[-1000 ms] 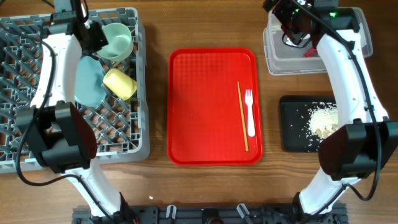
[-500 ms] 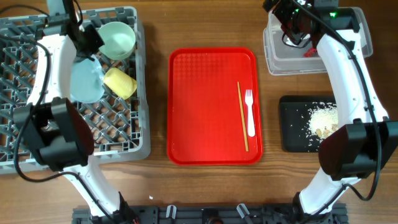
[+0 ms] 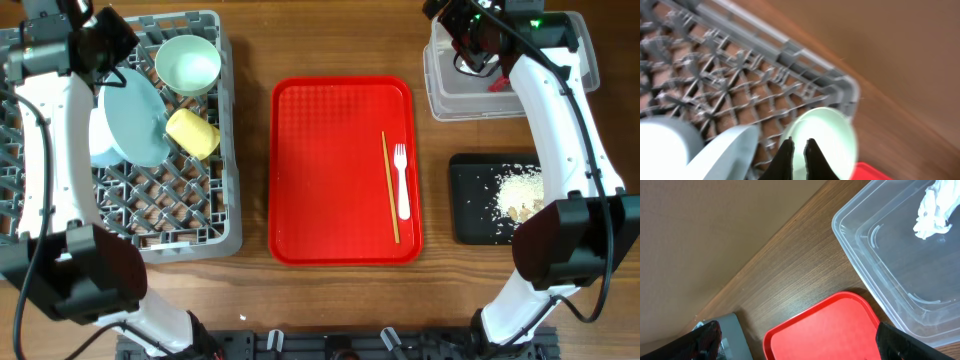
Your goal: Sort waste into correct bins and load items into the dishwasher rack
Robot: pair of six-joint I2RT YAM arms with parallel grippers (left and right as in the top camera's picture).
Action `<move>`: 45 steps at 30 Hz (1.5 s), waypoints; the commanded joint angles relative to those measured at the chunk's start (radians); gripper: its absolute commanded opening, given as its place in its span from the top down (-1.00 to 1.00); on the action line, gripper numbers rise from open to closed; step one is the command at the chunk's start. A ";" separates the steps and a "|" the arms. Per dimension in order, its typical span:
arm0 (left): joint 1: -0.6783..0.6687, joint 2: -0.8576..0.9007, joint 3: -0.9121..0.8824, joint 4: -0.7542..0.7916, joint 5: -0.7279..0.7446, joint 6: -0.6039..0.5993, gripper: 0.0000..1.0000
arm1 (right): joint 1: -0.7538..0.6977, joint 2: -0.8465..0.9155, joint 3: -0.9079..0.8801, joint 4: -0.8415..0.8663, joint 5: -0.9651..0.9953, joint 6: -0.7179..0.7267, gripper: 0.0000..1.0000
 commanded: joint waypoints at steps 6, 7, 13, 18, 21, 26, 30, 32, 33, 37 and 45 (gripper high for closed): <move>-0.079 0.026 0.001 -0.040 0.126 0.121 0.46 | 0.003 0.011 -0.003 0.002 0.025 -0.017 -1.00; -0.088 0.045 0.001 -0.040 0.089 0.121 0.46 | 0.003 0.011 -0.003 0.002 0.025 -0.017 -0.99; -0.090 0.149 0.001 -0.046 -0.092 0.121 0.63 | 0.003 0.011 -0.003 0.002 0.025 -0.017 -1.00; -0.082 0.222 0.001 -0.042 -0.098 0.121 0.67 | 0.003 0.011 -0.003 0.002 0.025 -0.017 -0.99; -0.082 0.273 0.001 -0.048 -0.099 0.121 0.72 | 0.003 0.011 -0.003 0.002 0.025 -0.017 -0.99; -0.065 0.290 0.001 -0.048 -0.168 0.074 0.92 | 0.003 0.011 -0.003 0.002 0.025 -0.017 -0.99; -0.038 0.265 0.001 -0.050 -0.157 0.002 0.92 | 0.003 0.011 -0.003 0.002 0.025 -0.017 -0.99; -0.036 0.212 0.002 -0.032 -0.093 -0.001 0.92 | 0.003 0.011 -0.003 0.002 0.025 -0.017 -0.99; -0.036 0.189 0.002 -0.023 -0.081 -0.001 0.92 | 0.003 0.011 -0.003 0.002 0.025 -0.017 -0.99; -0.037 0.058 0.002 0.002 -0.060 -0.019 0.87 | 0.003 0.011 -0.003 0.002 0.025 -0.017 -0.99; -0.113 0.036 0.001 0.025 0.080 0.016 0.74 | 0.003 0.011 -0.003 0.002 0.025 -0.017 -0.99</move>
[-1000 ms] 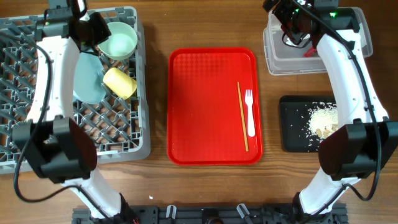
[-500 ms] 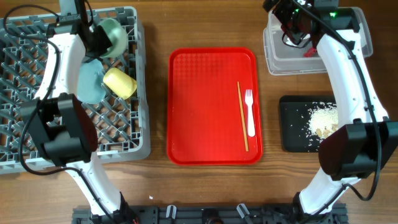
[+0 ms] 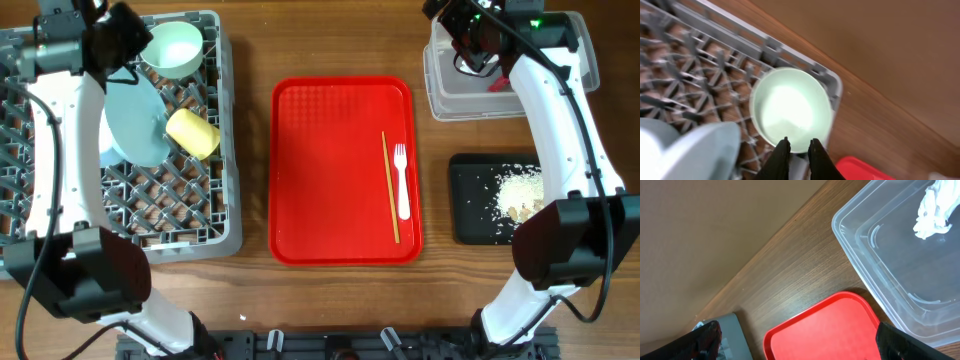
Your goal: Sort waste into correct bins and load items into the dishwasher rack
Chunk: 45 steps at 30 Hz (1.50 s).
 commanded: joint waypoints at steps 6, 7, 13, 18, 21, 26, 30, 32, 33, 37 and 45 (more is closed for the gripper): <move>-0.162 0.140 0.001 0.054 -0.073 0.333 -0.19 | 0.003 0.011 -0.003 0.002 0.025 -0.017 -0.99; -0.167 0.161 0.001 0.051 -0.107 0.410 -0.26 | 0.003 0.011 -0.003 0.002 0.025 -0.017 -1.00; -0.168 0.235 0.001 0.058 -0.220 0.607 -0.27 | 0.003 0.011 -0.003 0.002 0.025 -0.017 -0.99; -0.168 0.267 0.001 0.052 -0.220 0.650 -0.22 | 0.003 0.011 -0.003 0.002 0.025 -0.017 -1.00; -0.172 0.288 0.001 0.023 -0.188 0.698 -0.19 | 0.003 0.011 -0.003 0.002 0.025 -0.017 -0.99; -0.173 0.319 0.000 0.027 -0.237 0.725 -0.19 | 0.003 0.011 -0.003 0.002 0.025 -0.017 -0.99; -0.169 0.319 0.001 0.032 -0.319 0.729 -0.07 | 0.003 0.011 -0.003 0.002 0.025 -0.017 -0.99; -0.161 0.319 0.000 0.037 -0.328 0.729 0.02 | 0.003 0.011 -0.003 0.002 0.025 -0.017 -1.00; -0.159 0.319 0.000 0.037 -0.334 0.728 0.10 | 0.003 0.011 -0.003 0.002 0.025 -0.017 -0.99; -0.156 0.319 0.000 0.037 -0.349 0.728 0.70 | 0.003 0.011 -0.003 0.002 0.025 -0.017 -1.00; -0.160 0.319 0.001 0.037 -0.250 0.663 0.92 | 0.003 0.011 -0.003 0.002 0.025 -0.017 -0.99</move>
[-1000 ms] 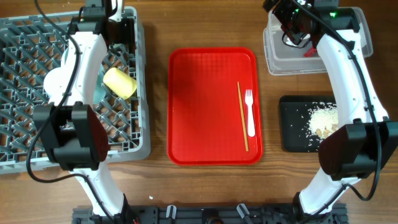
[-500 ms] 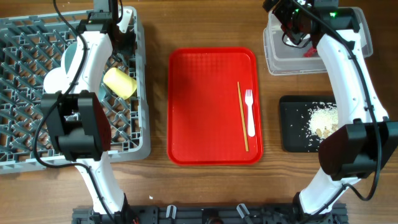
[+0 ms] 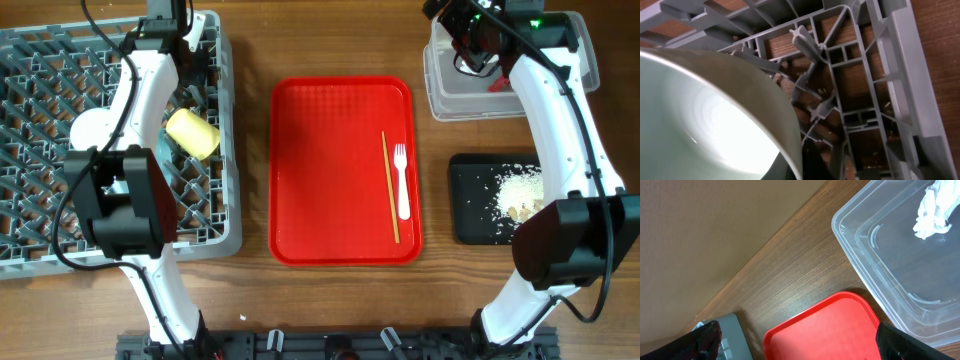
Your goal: Sort waste into correct bins and load items into the dishwasher rack
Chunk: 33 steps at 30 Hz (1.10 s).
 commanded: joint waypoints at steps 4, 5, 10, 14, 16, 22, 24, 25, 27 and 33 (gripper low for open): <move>0.005 0.009 0.001 0.013 0.116 -0.117 0.92 | 0.003 0.011 -0.003 0.002 0.025 -0.017 -0.99; 0.006 0.005 0.001 0.022 0.143 -0.148 0.92 | 0.003 0.011 -0.003 0.002 0.025 -0.017 -0.99; 0.036 -0.037 0.001 0.065 0.344 -0.307 0.92 | 0.003 0.011 -0.003 0.002 0.025 -0.018 -1.00; 0.123 -0.085 0.001 0.138 0.618 -0.519 0.92 | 0.003 0.011 -0.003 0.002 0.025 -0.017 -1.00; 0.187 -0.085 0.001 0.171 0.780 -0.639 0.92 | 0.003 0.011 -0.003 0.002 0.025 -0.017 -1.00; 0.340 -0.082 0.001 0.200 1.080 -0.812 0.92 | 0.003 0.011 -0.003 0.002 0.025 -0.017 -0.99; 0.366 -0.082 0.001 0.232 1.195 -0.842 0.92 | 0.003 0.011 -0.003 0.002 0.025 -0.017 -1.00; 0.375 -0.082 0.001 0.250 1.233 -0.875 0.92 | 0.003 0.011 -0.003 0.002 0.025 -0.017 -0.99; 0.380 -0.082 0.001 0.268 1.263 -0.915 0.92 | 0.003 0.011 -0.003 0.002 0.025 -0.017 -1.00; 0.377 -0.082 0.001 0.270 1.273 -0.924 0.92 | 0.003 0.011 -0.003 0.002 0.025 -0.017 -1.00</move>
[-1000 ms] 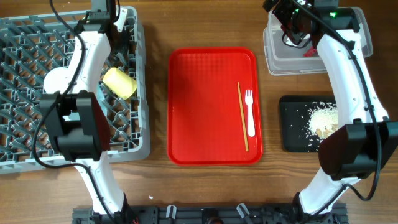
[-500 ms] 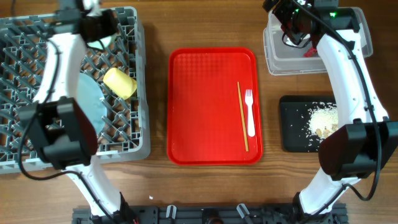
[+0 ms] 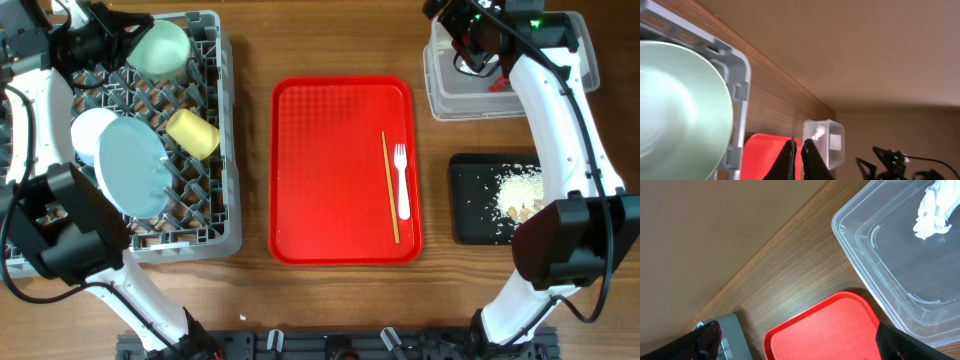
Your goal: Sort waste into correct bins and load items into the dishwasher rack
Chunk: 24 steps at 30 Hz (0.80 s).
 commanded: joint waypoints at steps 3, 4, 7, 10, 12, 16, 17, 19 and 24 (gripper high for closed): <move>-0.038 -0.022 0.001 0.002 0.060 0.023 0.92 | 0.003 0.011 -0.003 0.002 0.025 -0.017 -0.99; -0.056 -0.022 0.001 0.003 0.049 0.053 0.92 | 0.003 0.011 -0.003 0.002 0.025 -0.017 -0.99; -0.118 -0.022 0.001 -0.056 -0.222 0.176 0.27 | 0.003 0.011 -0.003 0.002 0.025 -0.017 -0.99; -0.195 -0.022 0.001 -0.151 -0.546 0.356 0.07 | 0.003 0.011 -0.003 0.002 0.025 -0.017 -0.99; -0.237 -0.023 0.001 -0.156 -0.692 0.380 -0.04 | 0.003 0.011 -0.003 0.002 0.025 -0.017 -1.00; -0.343 -0.023 0.001 -0.173 -1.116 0.567 -0.06 | 0.003 0.011 -0.003 0.002 0.025 -0.017 -1.00; -0.368 -0.023 0.001 -0.180 -1.191 0.618 -0.05 | 0.003 0.011 -0.003 0.002 0.025 -0.017 -1.00; -0.398 -0.017 0.000 -0.191 -1.275 0.687 -0.02 | 0.003 0.011 -0.003 0.002 0.025 -0.017 -0.99; -0.414 0.040 0.000 -0.227 -1.358 0.721 -0.01 | 0.003 0.011 -0.003 0.002 0.025 -0.018 -1.00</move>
